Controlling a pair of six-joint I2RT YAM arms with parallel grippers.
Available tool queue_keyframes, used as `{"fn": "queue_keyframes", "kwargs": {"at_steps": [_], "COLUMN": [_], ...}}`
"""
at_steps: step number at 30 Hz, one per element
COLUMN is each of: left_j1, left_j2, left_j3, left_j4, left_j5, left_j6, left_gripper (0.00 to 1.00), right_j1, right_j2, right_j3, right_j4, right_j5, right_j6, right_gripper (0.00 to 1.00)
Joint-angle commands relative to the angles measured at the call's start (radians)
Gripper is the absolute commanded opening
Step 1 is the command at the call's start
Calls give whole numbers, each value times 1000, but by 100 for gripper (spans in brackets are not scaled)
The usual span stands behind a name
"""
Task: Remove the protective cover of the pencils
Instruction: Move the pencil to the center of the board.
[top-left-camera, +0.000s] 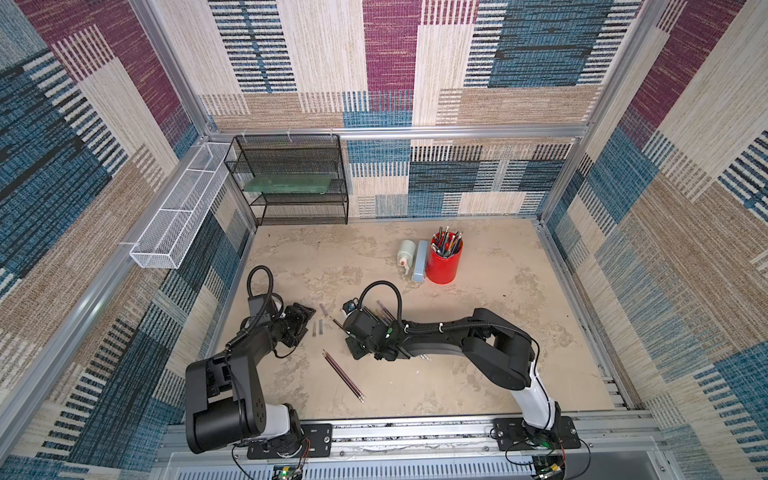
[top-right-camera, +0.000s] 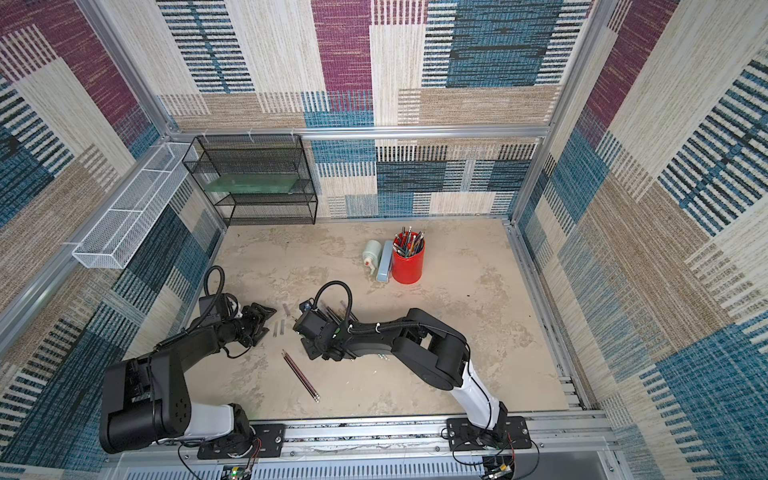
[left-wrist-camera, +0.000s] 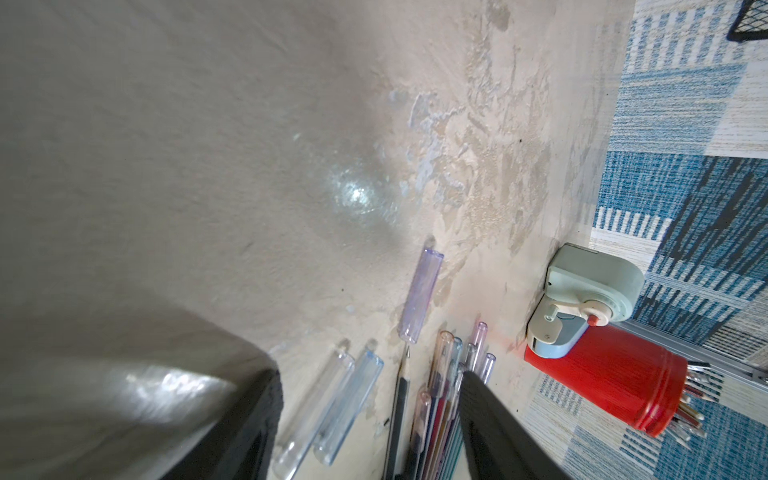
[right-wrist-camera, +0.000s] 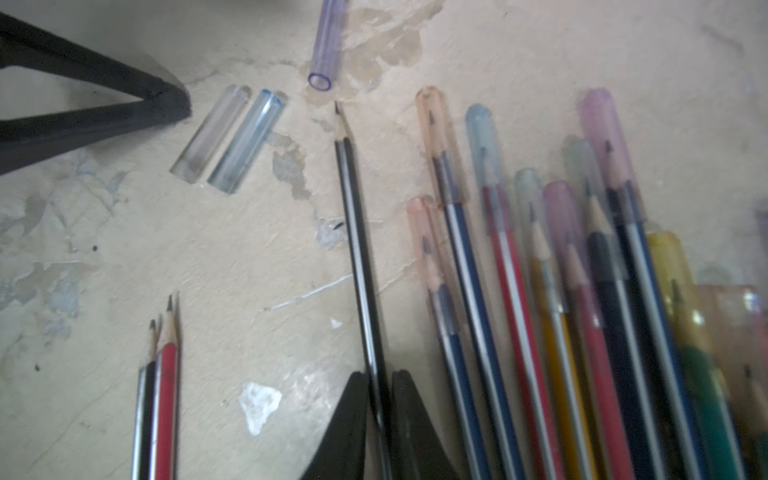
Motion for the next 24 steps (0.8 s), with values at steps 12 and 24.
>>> {"fn": "queue_keyframes", "kwargs": {"at_steps": [12, 24], "left_j1": [0, 0], "left_j2": [-1, -49], "left_j3": [-2, 1], "left_j4": [-109, -127], "left_j5": [-39, -62], "left_j6": [1, 11], "left_gripper": [71, 72], "right_j1": [27, 76], "right_j2": [9, -31], "right_j3": [-28, -101], "right_j4": [-20, -2], "right_j5": [0, -2], "right_j6": [63, 105], "right_gripper": [11, 9]}}
